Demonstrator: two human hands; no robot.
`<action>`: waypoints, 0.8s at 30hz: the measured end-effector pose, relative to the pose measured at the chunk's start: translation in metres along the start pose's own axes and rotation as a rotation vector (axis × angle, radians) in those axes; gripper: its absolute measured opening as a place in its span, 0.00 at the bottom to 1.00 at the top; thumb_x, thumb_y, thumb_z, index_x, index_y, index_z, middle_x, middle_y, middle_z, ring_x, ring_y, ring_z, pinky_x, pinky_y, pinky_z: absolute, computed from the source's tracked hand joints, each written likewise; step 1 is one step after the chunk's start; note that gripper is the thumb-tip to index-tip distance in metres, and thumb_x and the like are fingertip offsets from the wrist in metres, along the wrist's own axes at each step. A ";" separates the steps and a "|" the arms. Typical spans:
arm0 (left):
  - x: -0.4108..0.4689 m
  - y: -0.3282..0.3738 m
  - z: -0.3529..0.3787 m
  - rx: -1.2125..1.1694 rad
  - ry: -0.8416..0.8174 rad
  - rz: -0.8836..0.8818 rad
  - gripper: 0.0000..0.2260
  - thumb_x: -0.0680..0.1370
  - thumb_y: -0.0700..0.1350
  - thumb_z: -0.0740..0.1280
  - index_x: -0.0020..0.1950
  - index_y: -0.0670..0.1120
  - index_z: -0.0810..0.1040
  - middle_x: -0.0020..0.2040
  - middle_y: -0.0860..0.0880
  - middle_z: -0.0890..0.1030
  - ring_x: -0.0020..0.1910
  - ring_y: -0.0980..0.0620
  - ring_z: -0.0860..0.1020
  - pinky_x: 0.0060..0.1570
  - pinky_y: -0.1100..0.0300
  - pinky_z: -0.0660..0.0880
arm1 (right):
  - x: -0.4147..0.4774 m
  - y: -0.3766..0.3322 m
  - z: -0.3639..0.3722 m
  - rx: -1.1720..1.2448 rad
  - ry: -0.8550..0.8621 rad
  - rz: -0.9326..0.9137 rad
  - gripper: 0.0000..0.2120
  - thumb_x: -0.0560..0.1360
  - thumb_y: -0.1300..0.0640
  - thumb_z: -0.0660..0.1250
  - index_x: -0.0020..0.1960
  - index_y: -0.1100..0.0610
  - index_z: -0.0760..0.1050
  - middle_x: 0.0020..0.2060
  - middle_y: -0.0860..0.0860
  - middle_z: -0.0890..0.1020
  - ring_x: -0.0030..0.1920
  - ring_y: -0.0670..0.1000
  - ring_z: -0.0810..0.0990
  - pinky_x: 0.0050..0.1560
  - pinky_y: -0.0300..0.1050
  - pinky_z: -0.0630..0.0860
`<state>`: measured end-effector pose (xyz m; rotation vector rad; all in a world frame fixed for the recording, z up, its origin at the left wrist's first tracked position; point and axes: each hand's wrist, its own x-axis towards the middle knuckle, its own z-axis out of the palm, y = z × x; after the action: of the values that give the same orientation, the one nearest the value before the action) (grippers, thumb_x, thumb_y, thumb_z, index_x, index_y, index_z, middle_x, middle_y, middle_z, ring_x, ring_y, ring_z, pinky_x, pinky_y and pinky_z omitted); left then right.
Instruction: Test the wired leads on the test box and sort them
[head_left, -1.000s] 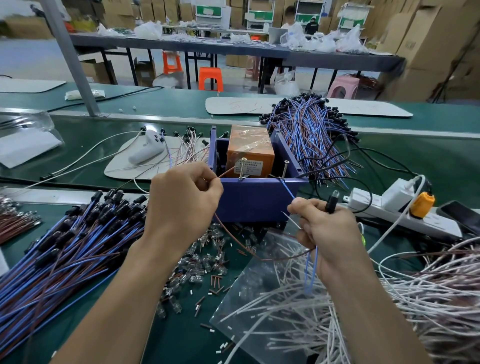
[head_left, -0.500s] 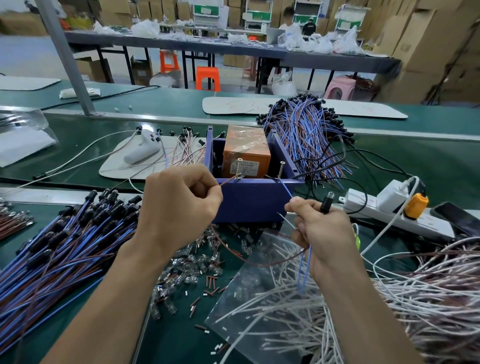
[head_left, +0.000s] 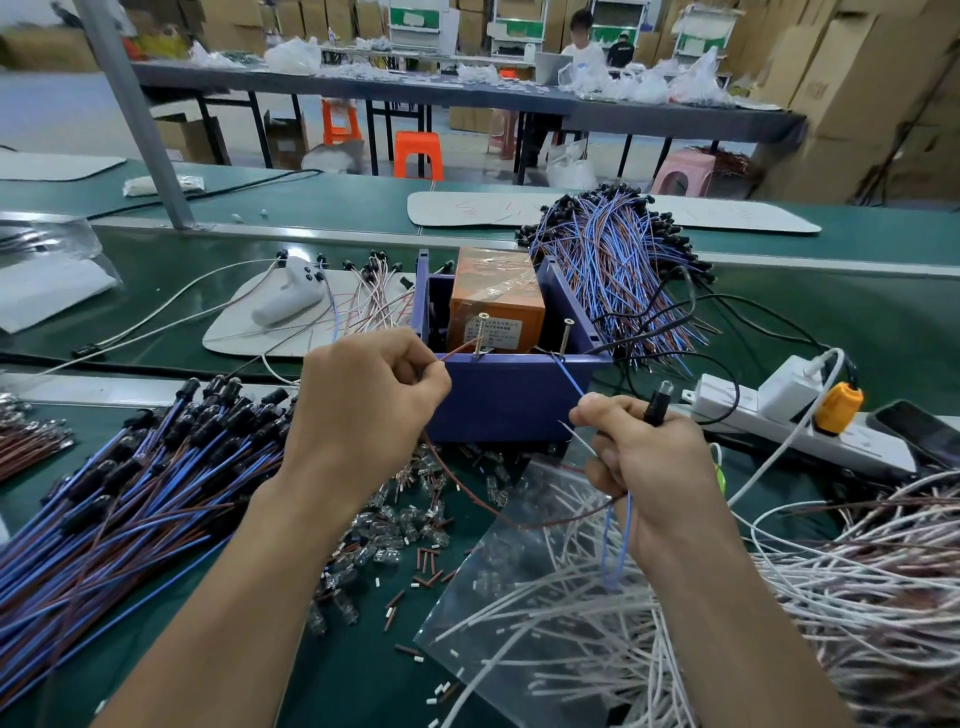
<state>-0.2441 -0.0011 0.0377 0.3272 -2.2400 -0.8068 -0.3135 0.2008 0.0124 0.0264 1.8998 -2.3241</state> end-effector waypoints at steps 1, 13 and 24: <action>0.000 0.000 0.000 0.001 0.000 -0.003 0.09 0.73 0.44 0.75 0.33 0.53 0.82 0.32 0.61 0.80 0.28 0.60 0.75 0.31 0.73 0.68 | 0.000 0.000 -0.001 0.003 0.002 0.002 0.04 0.75 0.65 0.72 0.45 0.67 0.80 0.22 0.47 0.63 0.22 0.46 0.58 0.23 0.39 0.59; 0.009 0.003 -0.022 0.243 0.007 -0.149 0.08 0.67 0.54 0.72 0.29 0.54 0.80 0.27 0.56 0.79 0.30 0.54 0.76 0.35 0.60 0.70 | -0.021 -0.015 0.003 -0.189 -0.400 -0.023 0.08 0.77 0.61 0.70 0.41 0.59 0.85 0.24 0.50 0.70 0.25 0.47 0.65 0.27 0.37 0.62; 0.004 0.066 -0.083 -0.118 -0.591 0.002 0.12 0.71 0.65 0.71 0.44 0.60 0.86 0.36 0.61 0.85 0.35 0.59 0.84 0.36 0.60 0.82 | -0.064 -0.044 0.024 -0.733 -0.741 -0.179 0.16 0.70 0.42 0.68 0.43 0.56 0.78 0.29 0.46 0.72 0.32 0.48 0.68 0.36 0.52 0.66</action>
<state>-0.1876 0.0105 0.1266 0.0247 -2.7126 -1.1420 -0.2533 0.1917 0.0669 -0.9510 2.1876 -1.2585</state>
